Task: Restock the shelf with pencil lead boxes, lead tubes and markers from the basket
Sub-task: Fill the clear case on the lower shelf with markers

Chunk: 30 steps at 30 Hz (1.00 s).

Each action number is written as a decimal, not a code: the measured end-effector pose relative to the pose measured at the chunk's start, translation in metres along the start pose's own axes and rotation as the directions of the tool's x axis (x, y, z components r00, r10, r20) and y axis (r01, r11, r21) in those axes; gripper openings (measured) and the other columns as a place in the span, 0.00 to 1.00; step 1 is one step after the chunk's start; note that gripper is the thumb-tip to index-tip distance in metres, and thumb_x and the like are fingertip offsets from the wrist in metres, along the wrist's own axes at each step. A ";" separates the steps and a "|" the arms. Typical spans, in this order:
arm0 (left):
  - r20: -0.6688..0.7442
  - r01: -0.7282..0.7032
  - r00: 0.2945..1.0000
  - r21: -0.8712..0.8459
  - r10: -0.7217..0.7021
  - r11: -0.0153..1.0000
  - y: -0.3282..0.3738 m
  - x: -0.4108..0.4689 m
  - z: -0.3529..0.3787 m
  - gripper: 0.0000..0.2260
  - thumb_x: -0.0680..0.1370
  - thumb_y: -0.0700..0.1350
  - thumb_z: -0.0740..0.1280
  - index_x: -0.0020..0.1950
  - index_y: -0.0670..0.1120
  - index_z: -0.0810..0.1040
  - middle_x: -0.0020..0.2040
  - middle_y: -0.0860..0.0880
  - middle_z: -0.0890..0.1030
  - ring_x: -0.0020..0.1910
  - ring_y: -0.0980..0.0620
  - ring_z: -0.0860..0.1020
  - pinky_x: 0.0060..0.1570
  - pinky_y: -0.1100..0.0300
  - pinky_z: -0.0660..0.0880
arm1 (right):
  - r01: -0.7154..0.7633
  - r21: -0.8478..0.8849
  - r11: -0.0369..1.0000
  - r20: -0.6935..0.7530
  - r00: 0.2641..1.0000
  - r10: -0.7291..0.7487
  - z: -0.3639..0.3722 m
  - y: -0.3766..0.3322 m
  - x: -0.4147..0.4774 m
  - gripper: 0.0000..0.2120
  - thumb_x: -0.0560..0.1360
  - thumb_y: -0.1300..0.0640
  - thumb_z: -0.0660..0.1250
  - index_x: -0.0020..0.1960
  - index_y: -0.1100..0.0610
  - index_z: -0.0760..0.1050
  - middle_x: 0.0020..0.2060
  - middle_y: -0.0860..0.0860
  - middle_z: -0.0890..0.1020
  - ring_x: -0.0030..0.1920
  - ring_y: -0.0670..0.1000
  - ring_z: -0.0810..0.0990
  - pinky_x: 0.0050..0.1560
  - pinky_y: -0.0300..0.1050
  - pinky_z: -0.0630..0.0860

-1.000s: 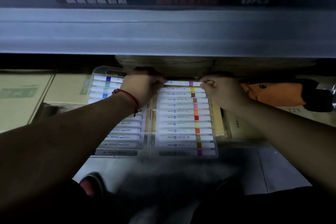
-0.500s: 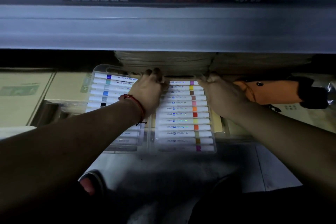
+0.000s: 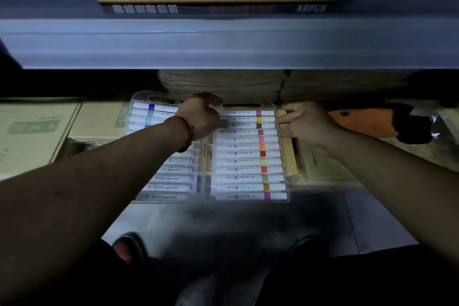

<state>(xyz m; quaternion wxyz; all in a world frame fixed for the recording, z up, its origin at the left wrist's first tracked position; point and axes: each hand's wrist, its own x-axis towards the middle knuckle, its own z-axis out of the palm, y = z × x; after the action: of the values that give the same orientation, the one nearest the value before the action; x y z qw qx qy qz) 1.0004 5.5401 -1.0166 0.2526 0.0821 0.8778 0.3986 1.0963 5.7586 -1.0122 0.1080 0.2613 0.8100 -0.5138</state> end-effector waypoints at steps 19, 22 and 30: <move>0.076 0.253 0.967 -0.258 -0.242 0.932 0.025 -0.012 0.002 0.08 0.84 0.43 0.60 0.52 0.40 0.77 0.43 0.40 0.77 0.40 0.43 0.79 0.47 0.46 0.81 | -0.147 0.206 0.967 0.085 0.988 0.131 -0.006 -0.005 -0.015 0.11 0.79 0.68 0.65 0.58 0.58 0.77 0.51 0.57 0.84 0.52 0.55 0.85 0.57 0.53 0.82; 0.087 0.235 0.972 -0.365 -0.218 0.901 0.017 -0.012 -0.003 0.08 0.83 0.41 0.60 0.54 0.41 0.78 0.47 0.37 0.78 0.44 0.39 0.80 0.49 0.43 0.81 | -0.141 0.248 0.958 0.092 0.988 0.122 -0.005 -0.008 -0.018 0.10 0.78 0.70 0.63 0.51 0.56 0.76 0.51 0.57 0.84 0.52 0.56 0.85 0.53 0.51 0.83; 0.069 0.222 0.974 -0.482 -0.216 0.848 0.005 -0.014 -0.004 0.10 0.84 0.41 0.59 0.61 0.41 0.76 0.51 0.38 0.80 0.46 0.39 0.81 0.51 0.43 0.81 | -0.125 0.299 0.946 0.095 0.990 0.101 -0.008 -0.005 -0.022 0.18 0.77 0.74 0.59 0.62 0.58 0.75 0.52 0.57 0.83 0.53 0.55 0.84 0.49 0.48 0.82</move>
<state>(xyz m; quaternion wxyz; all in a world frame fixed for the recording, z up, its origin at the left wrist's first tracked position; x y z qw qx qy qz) 1.0101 5.5362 -1.0055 0.3141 -0.0825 0.7514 0.5744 1.1131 5.7576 -0.9948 0.1274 0.3006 0.7001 -0.6350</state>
